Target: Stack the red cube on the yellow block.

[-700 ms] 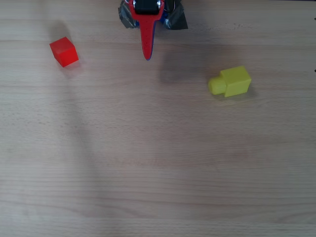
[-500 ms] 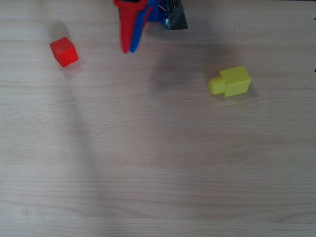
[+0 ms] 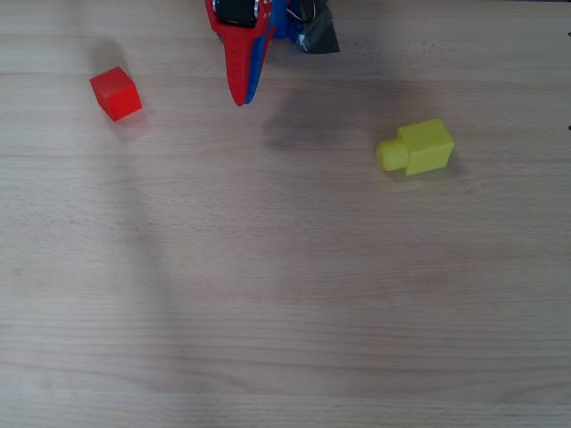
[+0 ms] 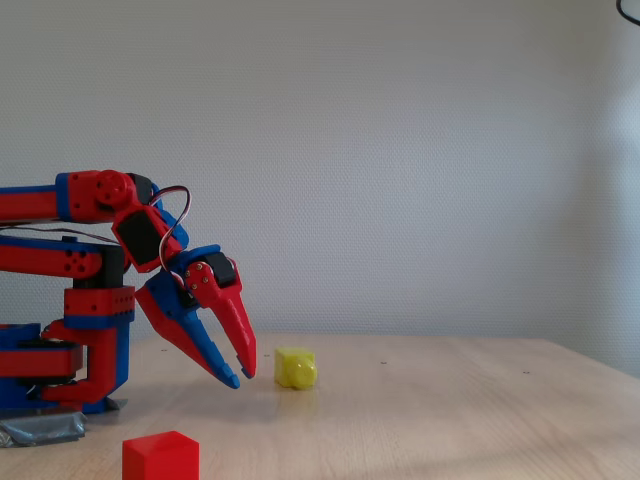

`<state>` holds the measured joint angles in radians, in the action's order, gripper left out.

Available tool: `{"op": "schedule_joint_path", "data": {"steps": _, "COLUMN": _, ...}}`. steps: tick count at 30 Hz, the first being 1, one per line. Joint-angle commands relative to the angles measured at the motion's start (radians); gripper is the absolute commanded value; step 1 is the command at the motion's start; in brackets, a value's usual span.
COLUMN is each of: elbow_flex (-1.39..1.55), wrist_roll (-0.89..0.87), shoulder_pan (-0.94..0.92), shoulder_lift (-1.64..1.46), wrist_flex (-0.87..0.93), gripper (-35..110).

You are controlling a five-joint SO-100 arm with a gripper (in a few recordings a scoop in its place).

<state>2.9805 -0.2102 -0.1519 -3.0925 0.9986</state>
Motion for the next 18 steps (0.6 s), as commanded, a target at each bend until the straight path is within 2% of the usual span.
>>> {"op": "schedule_joint_path", "data": {"steps": 1, "elbow_flex": -0.117, "wrist_roll": -0.043, "shoulder_pan": -0.021, "shoulder_lift": 0.017, "wrist_flex": -0.015, "gripper": 5}}
{"op": "schedule_joint_path", "data": {"steps": 18, "elbow_flex": -0.388, "wrist_roll": -0.245, "shoulder_pan": -0.324, "shoulder_lift": 0.307, "wrist_flex": 0.132, "gripper": 16}}
